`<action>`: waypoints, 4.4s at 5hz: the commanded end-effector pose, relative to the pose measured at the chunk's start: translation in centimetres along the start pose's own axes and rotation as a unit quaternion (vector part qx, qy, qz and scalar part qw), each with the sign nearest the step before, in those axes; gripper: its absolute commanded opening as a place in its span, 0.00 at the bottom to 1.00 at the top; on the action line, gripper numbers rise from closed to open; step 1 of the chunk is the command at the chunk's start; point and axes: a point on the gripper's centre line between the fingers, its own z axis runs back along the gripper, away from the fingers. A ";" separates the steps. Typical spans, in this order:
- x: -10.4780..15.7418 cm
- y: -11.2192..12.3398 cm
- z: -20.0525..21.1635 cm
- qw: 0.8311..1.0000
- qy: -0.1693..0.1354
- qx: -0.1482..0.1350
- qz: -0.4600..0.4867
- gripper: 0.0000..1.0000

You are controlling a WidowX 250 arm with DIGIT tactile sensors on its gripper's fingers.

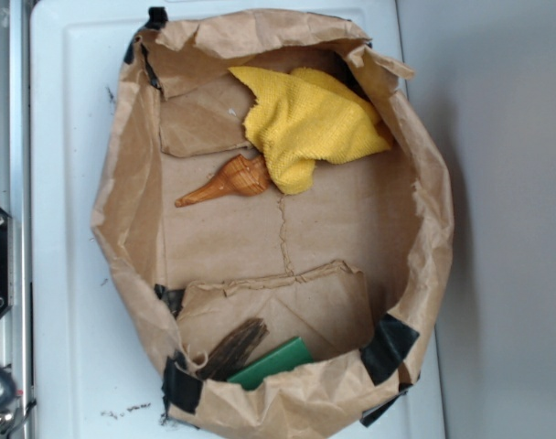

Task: Grab the yellow cloth.

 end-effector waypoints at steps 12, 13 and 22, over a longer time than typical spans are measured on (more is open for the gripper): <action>14.8 1.6 -10.9 0.984 -0.052 0.073 -0.154 1.00; 15.9 3.9 -12.8 0.986 -0.043 0.062 -0.147 1.00; 18.8 5.0 -16.8 0.985 -0.111 0.088 -0.096 0.00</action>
